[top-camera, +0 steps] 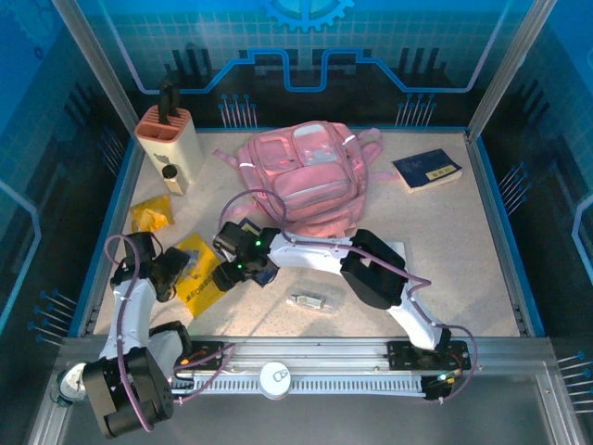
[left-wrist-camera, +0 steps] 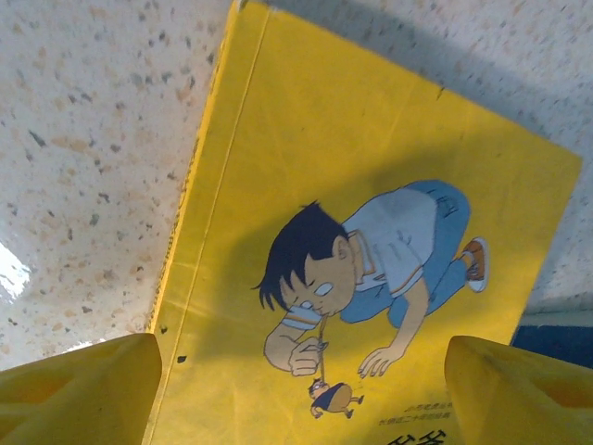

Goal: Pack the student bag

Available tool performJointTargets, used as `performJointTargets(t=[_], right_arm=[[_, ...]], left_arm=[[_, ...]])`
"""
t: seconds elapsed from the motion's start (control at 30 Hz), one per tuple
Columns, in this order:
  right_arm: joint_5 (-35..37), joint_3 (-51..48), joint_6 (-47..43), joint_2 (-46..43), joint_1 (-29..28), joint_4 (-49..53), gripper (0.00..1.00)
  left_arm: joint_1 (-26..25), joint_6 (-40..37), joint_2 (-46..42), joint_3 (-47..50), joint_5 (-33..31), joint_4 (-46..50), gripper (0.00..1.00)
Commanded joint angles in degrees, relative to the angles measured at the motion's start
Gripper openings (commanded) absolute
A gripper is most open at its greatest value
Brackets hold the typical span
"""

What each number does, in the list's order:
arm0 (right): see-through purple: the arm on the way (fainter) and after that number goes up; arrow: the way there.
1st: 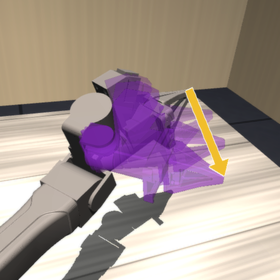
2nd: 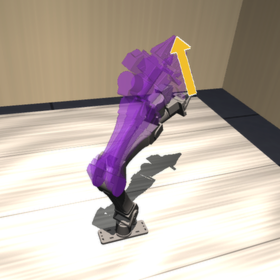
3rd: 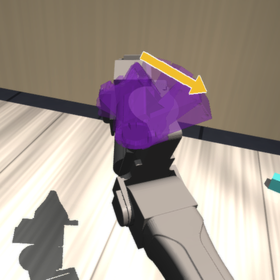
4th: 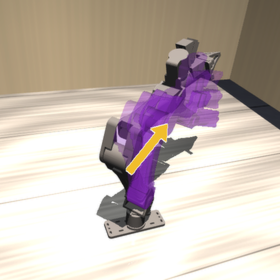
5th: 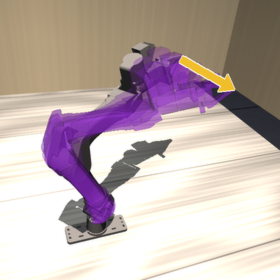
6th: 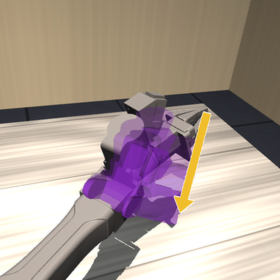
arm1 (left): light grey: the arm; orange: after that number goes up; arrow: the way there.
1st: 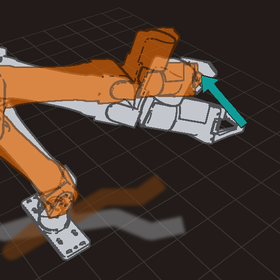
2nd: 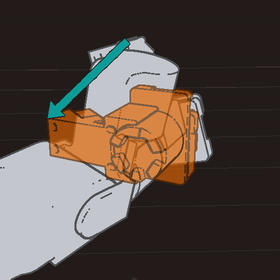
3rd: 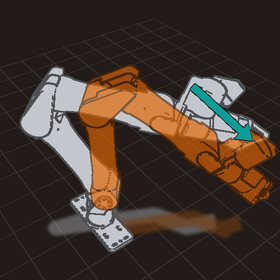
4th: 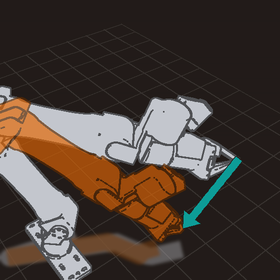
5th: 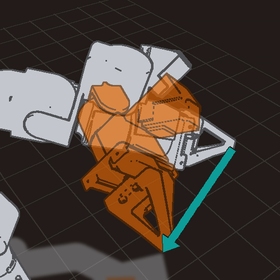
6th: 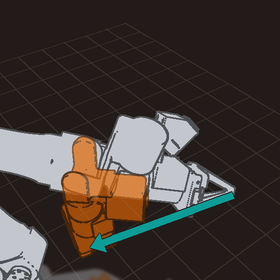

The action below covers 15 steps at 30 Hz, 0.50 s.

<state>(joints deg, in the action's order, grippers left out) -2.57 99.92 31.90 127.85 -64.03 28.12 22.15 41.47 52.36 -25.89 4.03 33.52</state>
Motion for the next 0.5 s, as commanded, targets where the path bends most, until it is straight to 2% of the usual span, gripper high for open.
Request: performJointTargets(t=[0.0,0.23,0.47], right_arm=[[0.5,3.8,-0.9,3.6,-0.4,3.2,0.67],[-1.9,10.1,-1.3,9.0,-0.4,5.1,0.68],[-4.1,12.7,-1.7,9.0,-1.1,4.7,0.66]], left_arm=[[0.5,-0.6,0.8,1.5,2.5,-0.9,0.8],[0.4,0.5,2.0,3.5,5.5,-4.2,0.78],[0.4,0.0,3.6,4.3,6.8,-6.0,0.75]])
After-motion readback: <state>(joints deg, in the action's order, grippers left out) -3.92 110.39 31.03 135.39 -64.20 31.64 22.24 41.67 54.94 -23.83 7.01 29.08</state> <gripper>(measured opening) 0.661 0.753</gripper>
